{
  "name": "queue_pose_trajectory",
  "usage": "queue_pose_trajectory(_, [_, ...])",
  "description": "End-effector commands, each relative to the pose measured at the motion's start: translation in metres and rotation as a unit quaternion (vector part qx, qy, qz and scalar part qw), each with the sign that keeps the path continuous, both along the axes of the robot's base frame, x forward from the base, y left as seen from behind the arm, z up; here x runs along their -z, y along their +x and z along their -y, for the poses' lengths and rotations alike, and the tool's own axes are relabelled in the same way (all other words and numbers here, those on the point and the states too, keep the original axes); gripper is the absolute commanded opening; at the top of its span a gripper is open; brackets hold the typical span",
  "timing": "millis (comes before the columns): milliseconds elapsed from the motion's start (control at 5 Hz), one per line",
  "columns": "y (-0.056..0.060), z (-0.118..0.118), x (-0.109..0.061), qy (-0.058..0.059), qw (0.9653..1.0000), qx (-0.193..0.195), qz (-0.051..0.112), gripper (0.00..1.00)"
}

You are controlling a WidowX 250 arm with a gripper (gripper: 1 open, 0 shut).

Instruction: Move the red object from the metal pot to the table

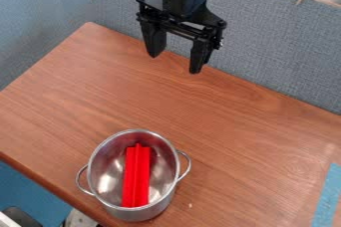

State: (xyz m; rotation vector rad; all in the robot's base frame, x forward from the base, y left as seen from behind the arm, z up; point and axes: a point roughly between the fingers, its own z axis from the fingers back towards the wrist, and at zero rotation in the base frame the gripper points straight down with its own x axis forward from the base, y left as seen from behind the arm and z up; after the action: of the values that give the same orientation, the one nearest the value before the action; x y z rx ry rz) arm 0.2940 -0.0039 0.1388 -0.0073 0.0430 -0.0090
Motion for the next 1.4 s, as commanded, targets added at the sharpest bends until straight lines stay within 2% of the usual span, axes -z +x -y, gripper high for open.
queue_pose_trajectory(0, [0.016, 0.001, 0.001, -0.001, 0.9998, -0.019, -0.009, 1.0])
queue_pose_trajectory(200, [-0.017, -0.007, -0.012, -0.005, 0.996, -0.086, -0.022, 1.0])
queue_pose_trajectory(400, [-0.056, -0.025, -0.008, -0.013, 0.9884, -0.149, -0.027, 1.0])
queue_pose_trajectory(600, [-0.084, -0.032, -0.005, -0.028, 0.985, -0.167, -0.032, 1.0])
queue_pose_trajectory(800, [-0.119, 0.0, -0.002, -0.038, 0.9901, -0.13, -0.038, 1.0])
queue_pose_trajectory(1000, [-0.123, 0.035, 0.014, -0.028, 0.9918, -0.115, -0.048, 1.0])
queue_pose_trajectory(1200, [-0.122, 0.007, 0.03, -0.028, 0.9762, -0.209, -0.052, 1.0])
